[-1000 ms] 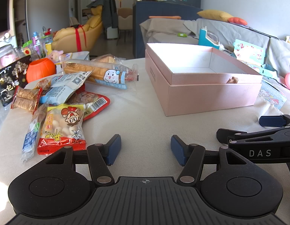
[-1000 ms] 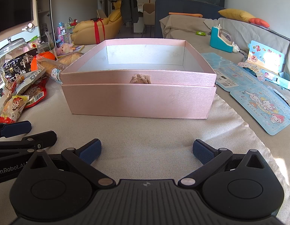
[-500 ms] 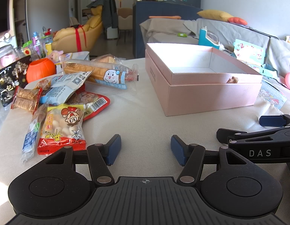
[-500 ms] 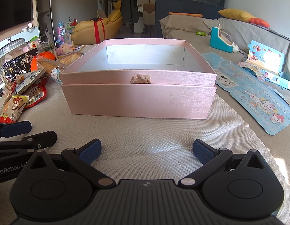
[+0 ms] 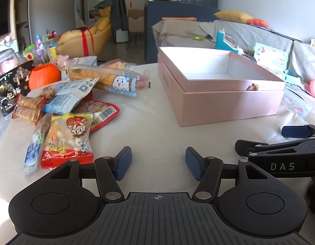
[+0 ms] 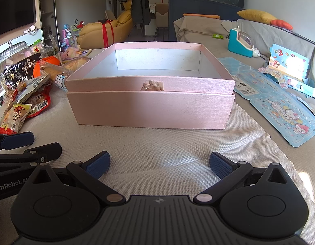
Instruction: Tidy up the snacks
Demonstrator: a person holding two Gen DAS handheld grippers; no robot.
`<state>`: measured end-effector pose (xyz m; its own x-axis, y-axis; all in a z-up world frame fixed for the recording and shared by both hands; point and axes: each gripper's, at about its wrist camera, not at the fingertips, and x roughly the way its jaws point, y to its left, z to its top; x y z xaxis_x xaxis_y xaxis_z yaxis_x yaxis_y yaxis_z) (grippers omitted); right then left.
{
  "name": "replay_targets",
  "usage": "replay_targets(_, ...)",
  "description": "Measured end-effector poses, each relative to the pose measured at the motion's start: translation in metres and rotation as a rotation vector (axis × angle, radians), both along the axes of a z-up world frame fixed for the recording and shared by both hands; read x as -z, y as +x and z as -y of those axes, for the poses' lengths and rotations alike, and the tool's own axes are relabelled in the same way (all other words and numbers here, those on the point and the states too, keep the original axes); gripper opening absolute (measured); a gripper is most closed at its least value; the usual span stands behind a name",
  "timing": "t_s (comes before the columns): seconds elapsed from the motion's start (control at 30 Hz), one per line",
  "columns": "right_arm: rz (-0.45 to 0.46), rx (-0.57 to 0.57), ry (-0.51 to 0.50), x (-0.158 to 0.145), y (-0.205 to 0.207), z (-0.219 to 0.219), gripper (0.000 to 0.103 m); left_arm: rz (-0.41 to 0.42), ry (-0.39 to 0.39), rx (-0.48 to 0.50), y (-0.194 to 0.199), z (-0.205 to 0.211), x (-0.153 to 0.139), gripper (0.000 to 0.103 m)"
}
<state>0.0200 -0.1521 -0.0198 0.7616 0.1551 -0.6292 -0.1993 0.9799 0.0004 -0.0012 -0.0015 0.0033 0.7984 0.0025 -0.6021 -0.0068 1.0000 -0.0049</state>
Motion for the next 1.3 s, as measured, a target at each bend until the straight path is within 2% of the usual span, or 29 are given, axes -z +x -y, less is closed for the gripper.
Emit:
replay_targets(0.1,-0.009,-0.003,-0.001,-0.001,-0.001,0.0,0.103,-0.002,-0.01,0.016,0.001,-0.002,0.002,0.064)
replay_targets(0.17,-0.079,-0.025,-0.014,-0.007,0.002,-0.001,0.103,-0.018,-0.013,0.048,0.0,-0.007,0.001,0.063)
replay_targets(0.23,-0.138,-0.013,-0.01,-0.008,0.007,-0.003,0.103,-0.038,-0.055,0.078,-0.005,-0.016,-0.006,0.061)
replay_targets(0.3,-0.163,-0.023,-0.03,-0.01,0.01,-0.006,0.103,-0.033,-0.087,0.107,-0.011,-0.028,-0.014,0.061)
replay_targets(0.37,-0.174,-0.025,-0.033,-0.01,0.012,-0.007,0.103,-0.009,-0.091,0.097,-0.018,-0.042,-0.023,0.061)
replay_targets(0.47,-0.166,-0.031,-0.05,-0.011,0.011,-0.01,0.103,0.03,-0.117,0.022,-0.023,-0.073,-0.036,0.061)
replay_targets(0.6,-0.199,-0.126,-0.066,-0.019,0.029,-0.029,0.103,0.025,-0.168,-0.093,-0.016,-0.118,-0.044,0.061)
replay_targets(0.7,-0.15,-0.171,-0.025,-0.031,0.04,-0.047,0.103,0.019,-0.174,-0.149,-0.013,-0.144,-0.045,0.061)
replay_targets(0.73,-0.132,-0.174,-0.022,-0.035,0.044,-0.055,0.103,0.016,-0.175,-0.166,-0.013,-0.151,-0.045,0.061)
replay_targets(0.9,-0.165,-0.246,-0.011,-0.04,0.063,-0.105,0.103,0.031,-0.208,-0.267,-0.02,-0.185,-0.044,0.061)
replay_targets(1.03,-0.161,-0.377,0.025,-0.045,0.049,-0.156,0.102,0.032,-0.236,-0.348,-0.027,-0.212,-0.039,0.061)
replay_targets(1.13,-0.175,-0.454,0.04,-0.042,0.044,-0.193,0.092,0.025,-0.263,-0.354,-0.028,-0.221,-0.036,0.061)
replay_targets(1.17,-0.185,-0.475,0.036,-0.04,0.044,-0.203,0.086,0.021,-0.271,-0.34,-0.026,-0.22,-0.035,0.061)
replay_targets(1.2,-0.197,-0.485,0.028,-0.037,0.045,-0.211,0.075,0.017,-0.274,-0.319,-0.024,-0.217,-0.035,0.061)
replay_targets(1.3,-0.223,-0.509,0.063,-0.036,0.045,-0.212,0.059,0.004,-0.251,-0.243,-0.014,-0.202,-0.036,0.061)
